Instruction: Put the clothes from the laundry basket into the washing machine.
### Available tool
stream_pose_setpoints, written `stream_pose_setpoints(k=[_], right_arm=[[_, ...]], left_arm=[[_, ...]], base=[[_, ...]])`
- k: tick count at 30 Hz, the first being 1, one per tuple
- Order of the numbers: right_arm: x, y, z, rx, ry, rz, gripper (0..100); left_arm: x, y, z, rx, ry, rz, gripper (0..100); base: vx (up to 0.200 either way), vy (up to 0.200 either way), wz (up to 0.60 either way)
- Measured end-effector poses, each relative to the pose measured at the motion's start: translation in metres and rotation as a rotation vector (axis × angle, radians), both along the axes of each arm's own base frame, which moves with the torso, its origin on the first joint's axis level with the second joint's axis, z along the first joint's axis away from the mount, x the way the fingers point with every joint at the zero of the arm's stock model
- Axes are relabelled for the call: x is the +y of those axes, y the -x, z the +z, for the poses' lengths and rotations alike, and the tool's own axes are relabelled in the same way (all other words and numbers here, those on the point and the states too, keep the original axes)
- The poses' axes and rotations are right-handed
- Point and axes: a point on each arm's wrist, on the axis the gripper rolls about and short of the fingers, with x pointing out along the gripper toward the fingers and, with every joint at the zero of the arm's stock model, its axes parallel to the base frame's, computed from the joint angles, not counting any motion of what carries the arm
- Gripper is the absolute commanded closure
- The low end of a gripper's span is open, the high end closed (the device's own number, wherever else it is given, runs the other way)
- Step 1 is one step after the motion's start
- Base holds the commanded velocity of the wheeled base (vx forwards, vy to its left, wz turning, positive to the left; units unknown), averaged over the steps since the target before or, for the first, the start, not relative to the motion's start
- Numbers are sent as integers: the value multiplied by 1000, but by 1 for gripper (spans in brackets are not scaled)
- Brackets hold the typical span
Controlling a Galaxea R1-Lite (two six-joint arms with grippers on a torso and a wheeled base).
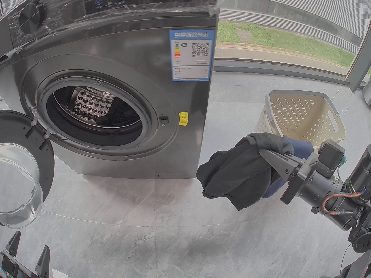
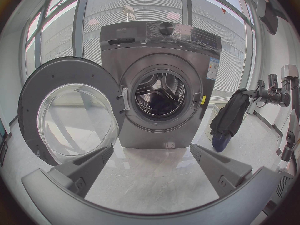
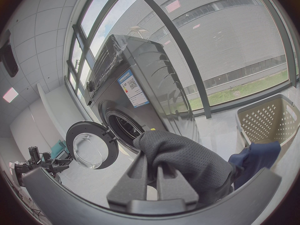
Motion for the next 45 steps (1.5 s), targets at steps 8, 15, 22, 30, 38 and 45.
stream_pose_setpoints(k=[8,15,22,30,38,45], right_arm=[[0,0,0,1,1,0,100],[0,0,0,-1,-1,0,100],[0,0,0,1,1,0,100],[-1,0,0,-1,-1,-1,100],[-1,0,1,-2,-2,-1,100],[-1,0,1,-2,-2,0,100]], left_arm=[[0,0,0,0,0,0,0],[0,0,0,0,0,0,0],[0,0,0,0,0,0,0],[0,0,0,1,0,0,0],[0,0,0,1,0,0,0],[0,0,0,1,0,0,0]], base=[[-25,0,0],[-171,0,0],[0,0,0],[0,175,0],[0,200,0],[0,0,0]])
